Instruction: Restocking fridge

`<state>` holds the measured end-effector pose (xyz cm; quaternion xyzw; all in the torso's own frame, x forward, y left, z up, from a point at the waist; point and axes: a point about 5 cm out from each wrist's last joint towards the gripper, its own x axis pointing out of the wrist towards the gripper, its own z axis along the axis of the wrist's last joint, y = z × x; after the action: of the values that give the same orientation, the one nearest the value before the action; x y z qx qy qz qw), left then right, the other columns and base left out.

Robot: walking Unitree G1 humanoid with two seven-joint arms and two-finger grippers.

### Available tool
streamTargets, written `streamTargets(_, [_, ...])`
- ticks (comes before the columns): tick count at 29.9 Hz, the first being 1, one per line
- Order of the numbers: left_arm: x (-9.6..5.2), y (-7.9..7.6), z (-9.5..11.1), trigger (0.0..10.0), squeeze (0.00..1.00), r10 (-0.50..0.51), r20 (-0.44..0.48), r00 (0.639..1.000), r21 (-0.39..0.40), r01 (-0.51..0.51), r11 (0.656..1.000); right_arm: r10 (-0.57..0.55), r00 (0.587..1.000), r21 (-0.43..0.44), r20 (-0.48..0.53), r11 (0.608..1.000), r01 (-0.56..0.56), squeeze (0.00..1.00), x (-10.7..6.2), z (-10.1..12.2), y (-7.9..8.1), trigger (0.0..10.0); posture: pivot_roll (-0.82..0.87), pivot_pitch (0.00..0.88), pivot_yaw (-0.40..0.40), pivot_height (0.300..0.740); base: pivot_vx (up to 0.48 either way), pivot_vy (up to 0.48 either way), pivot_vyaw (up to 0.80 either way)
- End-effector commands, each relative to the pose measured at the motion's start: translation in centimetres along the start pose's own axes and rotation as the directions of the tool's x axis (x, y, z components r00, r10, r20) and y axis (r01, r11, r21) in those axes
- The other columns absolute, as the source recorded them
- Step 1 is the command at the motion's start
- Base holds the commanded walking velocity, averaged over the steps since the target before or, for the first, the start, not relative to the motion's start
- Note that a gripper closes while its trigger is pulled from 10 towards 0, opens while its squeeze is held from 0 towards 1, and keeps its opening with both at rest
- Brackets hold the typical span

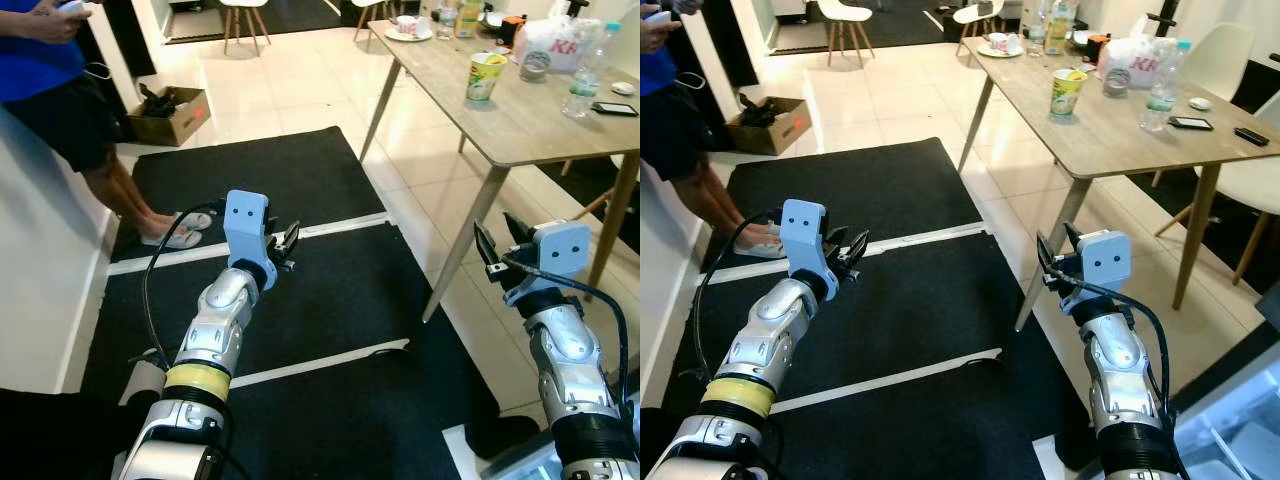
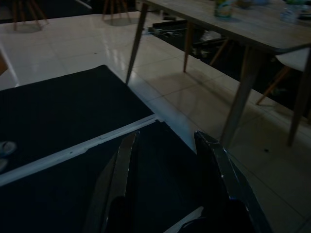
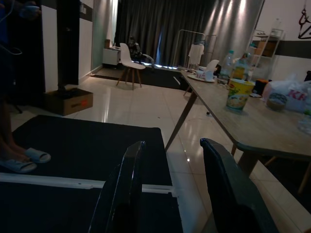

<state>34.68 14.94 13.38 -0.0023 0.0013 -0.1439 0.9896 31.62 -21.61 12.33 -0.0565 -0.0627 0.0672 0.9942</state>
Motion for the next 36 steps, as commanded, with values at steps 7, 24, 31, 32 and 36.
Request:
streamTargets(7, [-2.9,0.2,-1.6,10.0,0.0,0.047,-0.012,0.999,0.15,-0.045,0.988,0.14,0.988,-0.034,-0.059,0.989,-0.142,0.0,0.1,-1.2,2.9,10.0,0.0,0.0,-0.026,0.74,0.0,0.0,0.0])
streamTargets(24, [-3.0,0.7,-1.9,10.0,0.01,0.166,0.026,0.986,0.23,-0.168,0.959,0.22,0.975,0.004,-0.042,0.976,-0.22,0.0,0.1,-1.2,5.1,10.0,0.0,0.0,-0.03,0.74,0.0,0.0,0.0])
streamTargets(31, [-2.9,0.6,-2.3,10.0,0.01,0.177,0.024,0.984,0.236,-0.178,0.955,0.221,0.974,-0.007,-0.049,0.975,-0.222,0.0,0.0,-1.3,5.2,10.0,0.0,0.0,-0.03,0.74,0.276,0.0,0.0])
streamTargets(32, [-2.8,0.6,-2.3,10.0,0.01,0.176,0.025,0.984,0.236,-0.177,0.956,0.221,0.974,-0.008,-0.05,0.975,-0.221,0.0,0.0,-1.3,5.2,10.0,0.0,0.0,-0.03,0.74,0.334,0.0,0.0])
streamTargets(36, [-2.8,0.5,-2.3,10.0,0.01,0.174,0.025,0.984,0.236,-0.175,0.956,0.221,0.974,-0.009,-0.053,0.975,-0.222,0.0,0.0,-1.3,5.1,10.0,0.0,0.0,-0.029,0.74,0.333,0.0,0.0])
